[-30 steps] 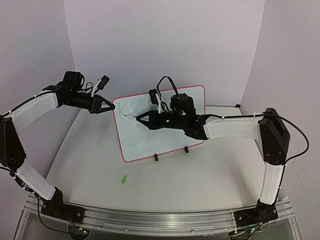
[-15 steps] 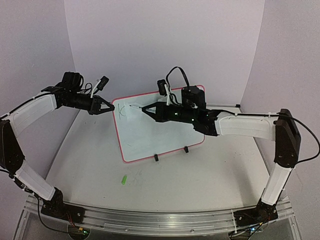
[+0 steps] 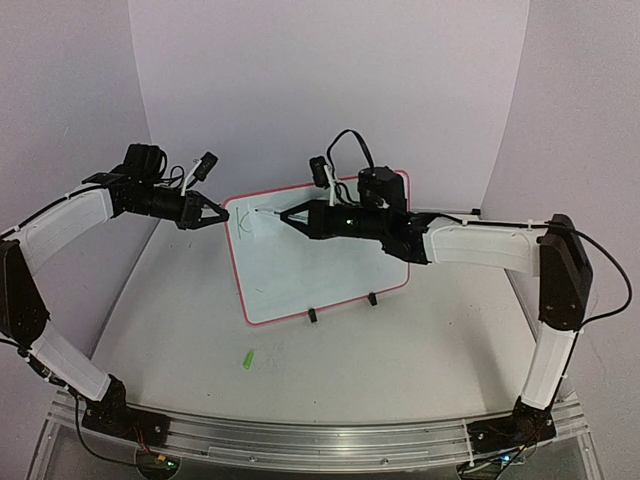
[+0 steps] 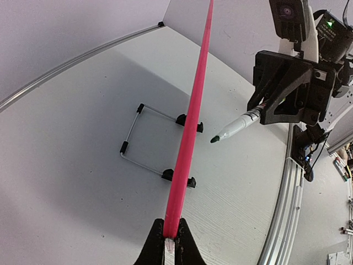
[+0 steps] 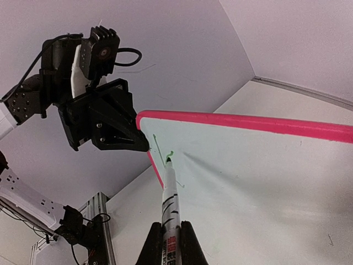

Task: Write a sentence on the whiteboard

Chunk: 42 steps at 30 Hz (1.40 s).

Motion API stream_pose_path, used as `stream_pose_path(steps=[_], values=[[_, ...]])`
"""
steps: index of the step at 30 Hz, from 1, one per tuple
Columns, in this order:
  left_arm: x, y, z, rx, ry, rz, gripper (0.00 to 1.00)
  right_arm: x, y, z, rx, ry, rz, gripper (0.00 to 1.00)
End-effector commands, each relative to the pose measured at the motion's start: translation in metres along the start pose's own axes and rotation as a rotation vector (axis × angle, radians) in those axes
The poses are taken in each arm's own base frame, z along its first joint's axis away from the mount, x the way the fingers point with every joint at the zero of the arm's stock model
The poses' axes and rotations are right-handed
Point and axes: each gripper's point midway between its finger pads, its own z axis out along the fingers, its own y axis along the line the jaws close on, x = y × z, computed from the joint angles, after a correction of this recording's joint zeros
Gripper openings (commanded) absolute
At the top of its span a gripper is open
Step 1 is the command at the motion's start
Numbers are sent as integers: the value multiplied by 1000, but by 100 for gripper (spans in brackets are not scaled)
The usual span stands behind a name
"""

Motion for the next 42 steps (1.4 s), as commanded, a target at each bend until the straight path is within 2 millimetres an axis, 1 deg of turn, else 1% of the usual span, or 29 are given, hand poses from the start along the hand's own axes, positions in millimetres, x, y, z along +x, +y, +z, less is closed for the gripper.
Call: stream_pose_path(steps=[1,9,18,25,30,34,37,40,42], values=[[-14,-9,-10,-6,-42,52,0,-8,9,8,-53,-1,-19,0],[-14,-8,-10,-5,-42,51,0,2,-3,14,-20,18,0,0],[-15,-9,-10,-4,-44,54,0,5,-17,11,54,6,11,0],[-16,-10,-11,-4,-46,56,0,25,-25,7,75,46,37,0],[-16,-10,-11,-4,-46,56,0,32,-27,4,78,62,48,0],[-16,-10,-11,-1,-46,56,0,29,-21,3,57,60,39,0],[-16,-10,-12,-2,-48,56,0,20,-6,1,-2,51,21,0],[-16,-10,-12,-3,-47,56,0,8,13,-4,-65,26,-1,0],[-16,-10,-12,-4,-47,55,0,-1,21,-7,-88,8,-10,0]])
